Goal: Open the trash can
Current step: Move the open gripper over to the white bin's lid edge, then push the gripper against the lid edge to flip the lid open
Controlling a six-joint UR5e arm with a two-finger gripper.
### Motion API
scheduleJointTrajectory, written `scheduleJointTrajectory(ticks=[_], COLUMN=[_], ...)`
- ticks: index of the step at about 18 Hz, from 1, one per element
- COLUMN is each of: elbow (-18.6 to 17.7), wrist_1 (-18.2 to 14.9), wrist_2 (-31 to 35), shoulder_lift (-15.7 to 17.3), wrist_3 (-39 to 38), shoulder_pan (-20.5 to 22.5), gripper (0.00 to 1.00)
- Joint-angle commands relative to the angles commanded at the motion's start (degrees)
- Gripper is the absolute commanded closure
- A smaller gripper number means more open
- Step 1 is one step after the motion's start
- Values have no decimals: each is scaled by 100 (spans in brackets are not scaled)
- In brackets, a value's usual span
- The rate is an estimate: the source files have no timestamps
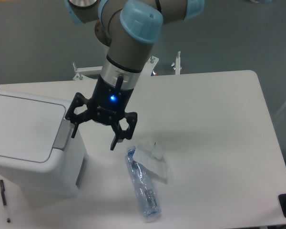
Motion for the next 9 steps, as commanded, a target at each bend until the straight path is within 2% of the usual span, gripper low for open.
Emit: scheduleJointTrajectory(ticks=[9], elbow=[9], wrist_1=[149], wrist_2=[26], shoulder_lift=[-202], wrist_3=[70], shoulder_pan=[-176], gripper=[0])
